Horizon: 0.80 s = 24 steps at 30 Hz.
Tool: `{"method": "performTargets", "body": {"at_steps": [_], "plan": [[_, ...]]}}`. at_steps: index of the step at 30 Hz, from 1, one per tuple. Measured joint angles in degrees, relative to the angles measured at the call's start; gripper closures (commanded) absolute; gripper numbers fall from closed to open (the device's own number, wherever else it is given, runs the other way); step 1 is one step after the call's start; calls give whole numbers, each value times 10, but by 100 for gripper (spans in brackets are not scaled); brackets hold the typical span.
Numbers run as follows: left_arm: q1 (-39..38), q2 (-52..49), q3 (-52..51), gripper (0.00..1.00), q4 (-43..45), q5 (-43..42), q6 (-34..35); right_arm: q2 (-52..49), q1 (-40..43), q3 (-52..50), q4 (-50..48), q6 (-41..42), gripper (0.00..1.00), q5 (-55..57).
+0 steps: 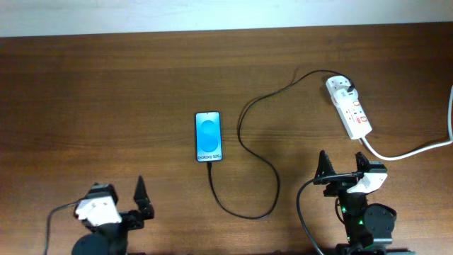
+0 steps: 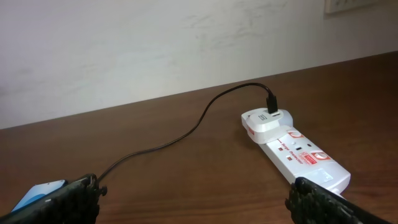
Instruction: Plug charger to phone and switch on socket
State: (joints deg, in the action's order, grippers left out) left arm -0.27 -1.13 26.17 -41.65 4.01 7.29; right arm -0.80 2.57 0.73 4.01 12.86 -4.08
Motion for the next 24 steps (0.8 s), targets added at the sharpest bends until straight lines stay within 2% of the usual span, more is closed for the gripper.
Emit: {"method": "performTargets", "body": {"at_steps": [10,17,21,24], "plan": [[0,0,-90,1,30,-40,-2,0,0,0,0,0,2,0],[0,3,-180,1,154,-75,-2,0,0,0,0,0,2,0],[0,3,-184,1,175,-84,-2,0,0,0,0,0,1,0],[0,3,-192,1,242,-86,-2,0,0,0,0,0,2,0]]}}
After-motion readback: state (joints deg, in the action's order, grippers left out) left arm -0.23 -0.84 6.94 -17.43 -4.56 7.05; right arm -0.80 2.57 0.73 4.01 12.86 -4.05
